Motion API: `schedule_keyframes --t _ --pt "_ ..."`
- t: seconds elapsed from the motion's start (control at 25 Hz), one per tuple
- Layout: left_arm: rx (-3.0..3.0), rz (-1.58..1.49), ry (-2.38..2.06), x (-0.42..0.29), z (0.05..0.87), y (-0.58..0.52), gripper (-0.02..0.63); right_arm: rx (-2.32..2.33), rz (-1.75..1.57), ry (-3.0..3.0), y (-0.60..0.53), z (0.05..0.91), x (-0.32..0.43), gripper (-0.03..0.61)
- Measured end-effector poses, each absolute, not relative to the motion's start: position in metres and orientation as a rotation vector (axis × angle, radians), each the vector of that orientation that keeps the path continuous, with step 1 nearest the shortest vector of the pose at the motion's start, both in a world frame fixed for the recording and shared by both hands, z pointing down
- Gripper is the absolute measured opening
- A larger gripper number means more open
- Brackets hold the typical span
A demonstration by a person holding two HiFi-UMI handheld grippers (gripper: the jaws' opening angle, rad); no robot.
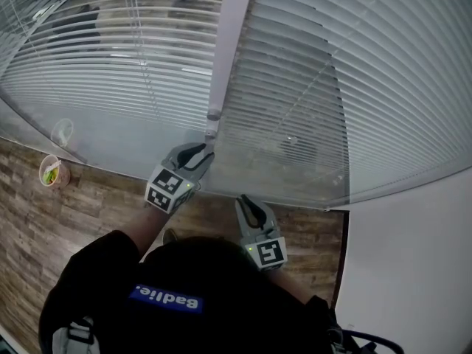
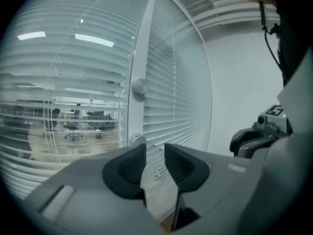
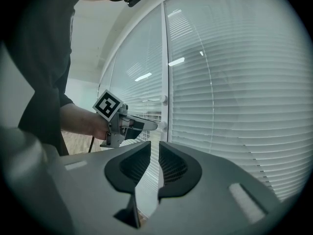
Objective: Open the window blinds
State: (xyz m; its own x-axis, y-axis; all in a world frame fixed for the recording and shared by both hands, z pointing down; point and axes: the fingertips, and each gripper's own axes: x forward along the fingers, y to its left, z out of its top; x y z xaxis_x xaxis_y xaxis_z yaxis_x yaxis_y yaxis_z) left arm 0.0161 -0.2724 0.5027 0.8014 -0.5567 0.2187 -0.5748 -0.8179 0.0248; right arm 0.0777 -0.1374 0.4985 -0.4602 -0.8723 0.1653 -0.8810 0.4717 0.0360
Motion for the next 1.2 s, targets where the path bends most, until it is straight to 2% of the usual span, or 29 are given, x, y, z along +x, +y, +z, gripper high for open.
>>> schedule_keyframes --t 0.36,1.2 --pt "2.719 0.220 -0.878 0.014 0.503 -0.293 0.141 1.533 0.089 -2.545 -0.139 0.499 0.072 0.060" --pt "2.464 0.193 -0.986 0.021 0.509 -0.318 0.135 1.574 0.106 -2.505 -0.136 0.507 0.082 0.058"
